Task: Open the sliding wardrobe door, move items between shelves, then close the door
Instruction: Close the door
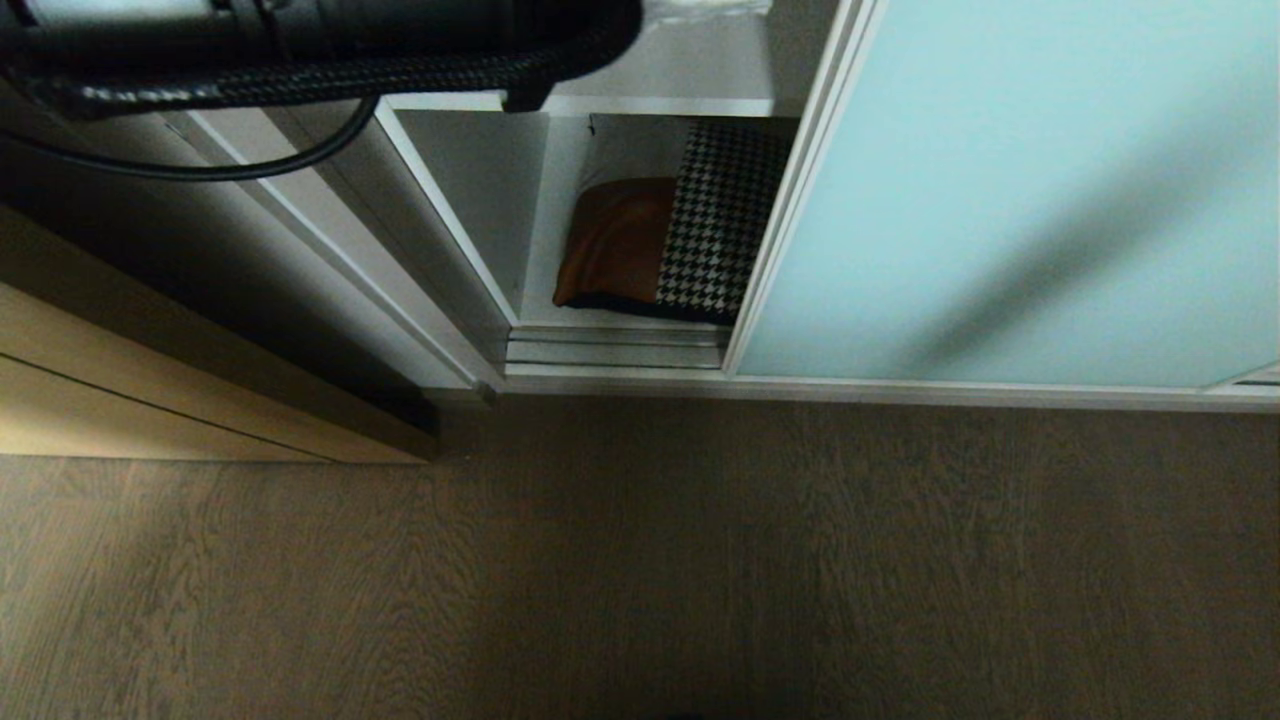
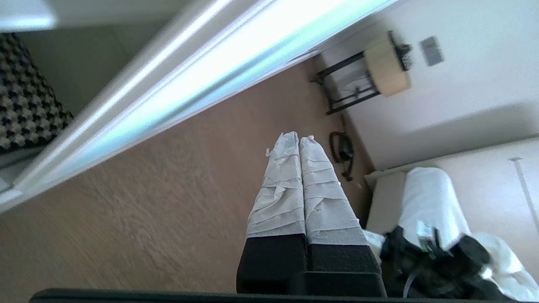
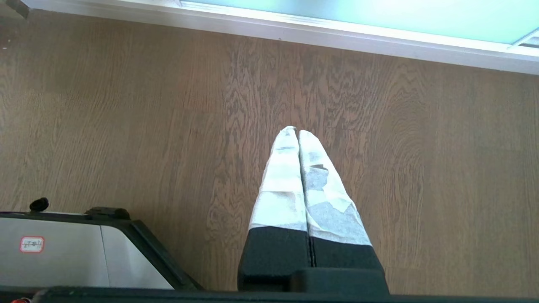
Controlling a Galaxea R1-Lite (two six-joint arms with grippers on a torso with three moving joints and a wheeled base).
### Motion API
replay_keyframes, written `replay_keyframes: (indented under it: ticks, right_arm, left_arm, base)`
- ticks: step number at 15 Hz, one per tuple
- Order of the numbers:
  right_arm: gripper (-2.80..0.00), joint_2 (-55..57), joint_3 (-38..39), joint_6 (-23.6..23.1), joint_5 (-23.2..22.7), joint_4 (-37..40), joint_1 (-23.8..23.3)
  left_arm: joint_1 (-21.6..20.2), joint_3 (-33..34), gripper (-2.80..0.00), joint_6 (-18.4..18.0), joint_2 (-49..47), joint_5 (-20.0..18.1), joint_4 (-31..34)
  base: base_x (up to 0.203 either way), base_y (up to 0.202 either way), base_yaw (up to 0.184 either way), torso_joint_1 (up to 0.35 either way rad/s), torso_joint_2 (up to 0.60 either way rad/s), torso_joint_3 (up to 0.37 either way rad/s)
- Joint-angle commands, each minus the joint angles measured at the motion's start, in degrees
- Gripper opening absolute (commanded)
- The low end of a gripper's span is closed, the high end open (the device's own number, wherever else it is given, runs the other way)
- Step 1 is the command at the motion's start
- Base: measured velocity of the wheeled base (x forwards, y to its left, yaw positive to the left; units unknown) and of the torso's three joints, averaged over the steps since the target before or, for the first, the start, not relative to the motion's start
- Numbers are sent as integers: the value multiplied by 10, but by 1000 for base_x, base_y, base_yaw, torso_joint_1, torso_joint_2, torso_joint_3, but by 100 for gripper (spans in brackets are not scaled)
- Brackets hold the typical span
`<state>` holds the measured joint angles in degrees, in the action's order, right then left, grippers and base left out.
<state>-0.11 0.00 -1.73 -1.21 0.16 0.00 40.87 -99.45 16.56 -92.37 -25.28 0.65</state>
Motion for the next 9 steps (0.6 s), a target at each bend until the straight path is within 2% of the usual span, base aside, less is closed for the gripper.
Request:
replay_keyframes:
  ticks: [1,5,7,9]
  right_arm:
    - [-280,1,0,0,0,0,0]
    - [-280,1,0,0,0,0,0]
    - [-280,1,0,0,0,0,0]
    - [-280,1,0,0,0,0,-1]
  left_arm:
    - [47,2,-280,-4,-26,42,-2]
    - [85,-6,-280,-8,-59,76,-4]
    - [88,-27,-280,-8,-92,123,-20]
    - [89,-53,-280,-6,-129,181,-63]
  base:
    - [0,0,0,0,0,0]
    - [0,0,0,0,0,0]
    - [0,0,0,0,0,0]
    - [0,0,0,0,0,0]
